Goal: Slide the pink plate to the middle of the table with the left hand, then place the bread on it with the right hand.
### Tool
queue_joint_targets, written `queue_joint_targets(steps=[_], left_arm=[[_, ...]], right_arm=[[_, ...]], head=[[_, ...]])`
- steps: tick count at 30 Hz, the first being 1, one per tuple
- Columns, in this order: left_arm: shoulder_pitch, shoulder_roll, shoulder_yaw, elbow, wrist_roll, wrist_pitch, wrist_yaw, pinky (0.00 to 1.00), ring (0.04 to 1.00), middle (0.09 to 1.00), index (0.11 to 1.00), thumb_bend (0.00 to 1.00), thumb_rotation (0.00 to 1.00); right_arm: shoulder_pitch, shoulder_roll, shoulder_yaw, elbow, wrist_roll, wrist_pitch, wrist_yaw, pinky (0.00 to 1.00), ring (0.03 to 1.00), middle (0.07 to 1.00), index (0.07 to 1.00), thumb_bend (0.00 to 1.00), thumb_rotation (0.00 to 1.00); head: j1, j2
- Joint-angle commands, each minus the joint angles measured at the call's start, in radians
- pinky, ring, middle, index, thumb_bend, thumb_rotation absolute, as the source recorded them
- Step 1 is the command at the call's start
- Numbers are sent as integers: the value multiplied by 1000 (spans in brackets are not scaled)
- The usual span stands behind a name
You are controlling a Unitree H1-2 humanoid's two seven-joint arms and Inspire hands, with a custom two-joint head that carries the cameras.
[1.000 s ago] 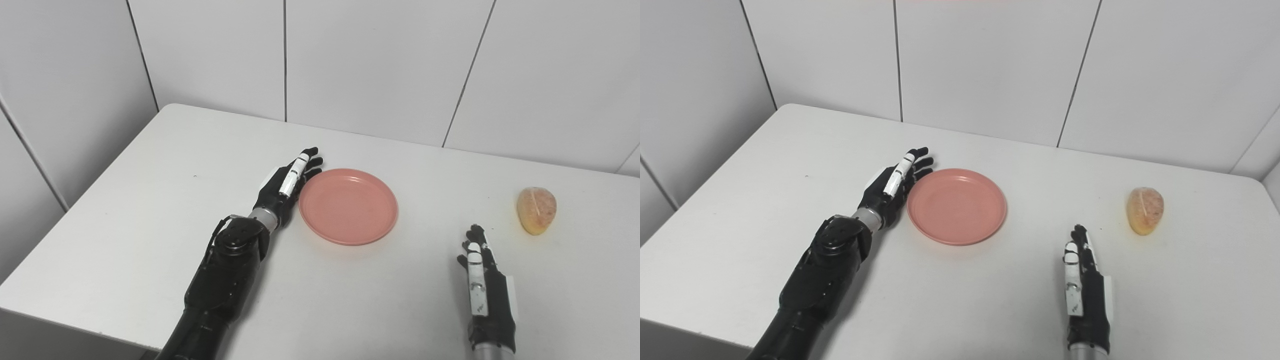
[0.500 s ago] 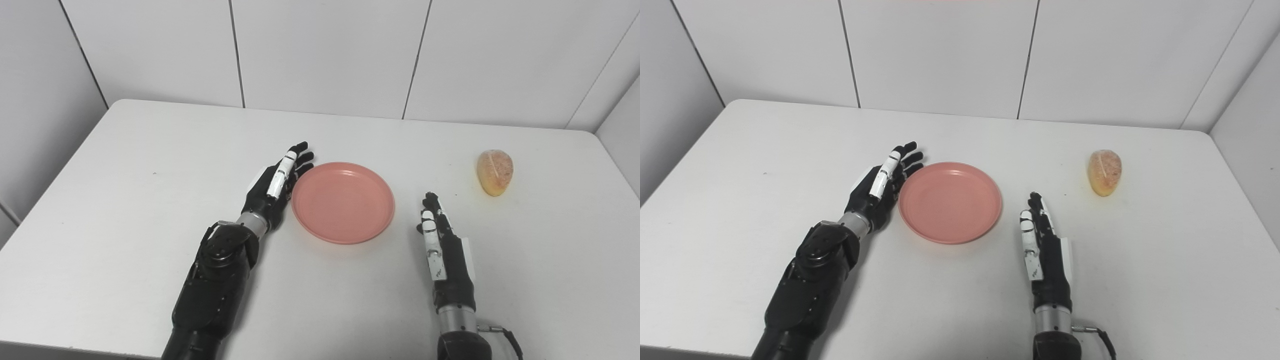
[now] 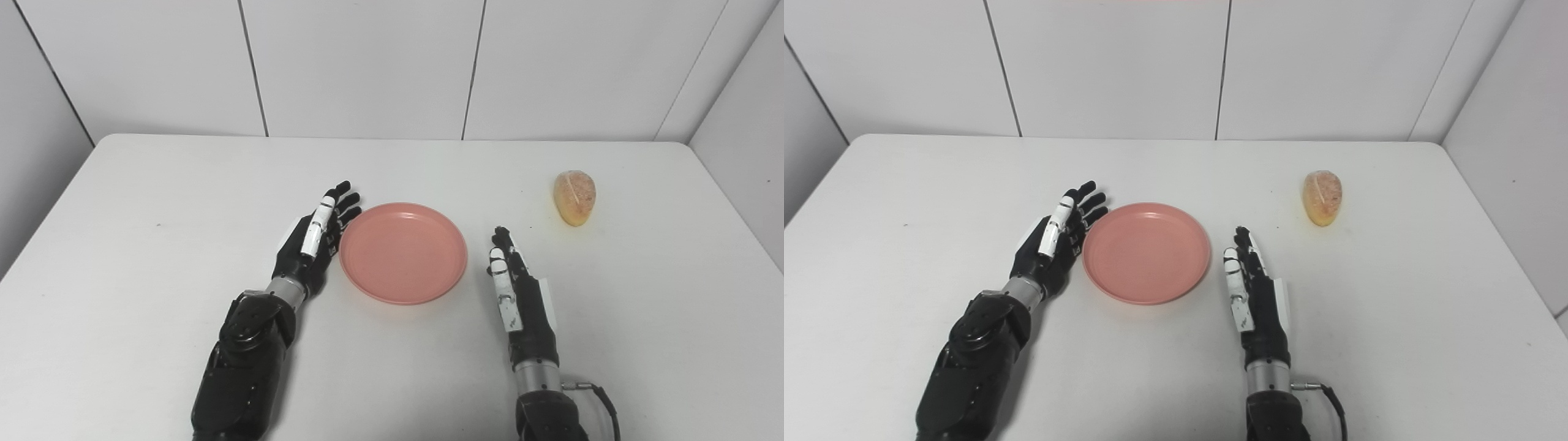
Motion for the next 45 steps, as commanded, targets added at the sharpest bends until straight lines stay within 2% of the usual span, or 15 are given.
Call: queue_joint_targets(steps=[1, 6, 8, 11, 16, 21, 29, 37, 39, 45], left_arm=[[-1, -3, -5, 4, 1, 18, -10, 928, 932, 936, 926, 350, 1000], [1, -8, -4, 19, 3, -2, -15, 932, 936, 941, 932, 334, 1000], [0, -11, -2, 26, 2, -5, -14, 930, 934, 940, 932, 330, 1000], [-2, -20, 1, 37, 5, -5, -4, 924, 928, 934, 926, 329, 1000], [-8, -25, 9, 60, 2, -14, -2, 921, 923, 927, 917, 327, 1000], [-10, -27, 12, 73, 5, -16, -4, 919, 920, 926, 917, 322, 1000], [-9, -23, 10, 87, 7, -28, -11, 921, 924, 930, 920, 316, 1000], [-10, -21, 16, 98, -1, -36, -22, 929, 930, 936, 925, 319, 1000], [-10, -22, 16, 101, 0, -41, -23, 930, 928, 934, 923, 317, 1000], [-8, -22, 15, 100, 4, -40, -21, 925, 923, 930, 918, 322, 1000]], right_arm=[[-30, 10, -1, -21, 8, 3, -5, 883, 933, 934, 926, 222, 1000], [-43, -36, 9, 0, -60, -107, -34, 839, 897, 906, 901, 290, 1000], [-47, -48, 12, -3, -85, -122, -44, 837, 890, 902, 897, 337, 1000], [-62, -69, 21, -12, -179, -161, -98, 809, 875, 885, 883, 362, 1000], [-100, -102, 22, -24, -269, -205, -151, 806, 866, 872, 867, 367, 1000], [-153, -131, 12, -49, -330, -201, -175, 822, 866, 864, 854, 354, 1000], [-247, -163, -38, -103, -357, -111, -148, 811, 857, 862, 855, 388, 1000], [-348, -207, -93, -79, -400, -23, -134, 800, 850, 856, 861, 478, 1000], [-373, -216, -106, -67, -399, 4, -127, 734, 832, 867, 869, 501, 925], [-446, -251, -125, -14, -433, 103, -119, 734, 833, 885, 885, 598, 811]], head=[[-11, -1], [-42, -17], [-50, -21], [-75, -40], [-102, -58], [-133, -81], [-161, -96], [-184, -110], [-184, -110], [-195, -110]])
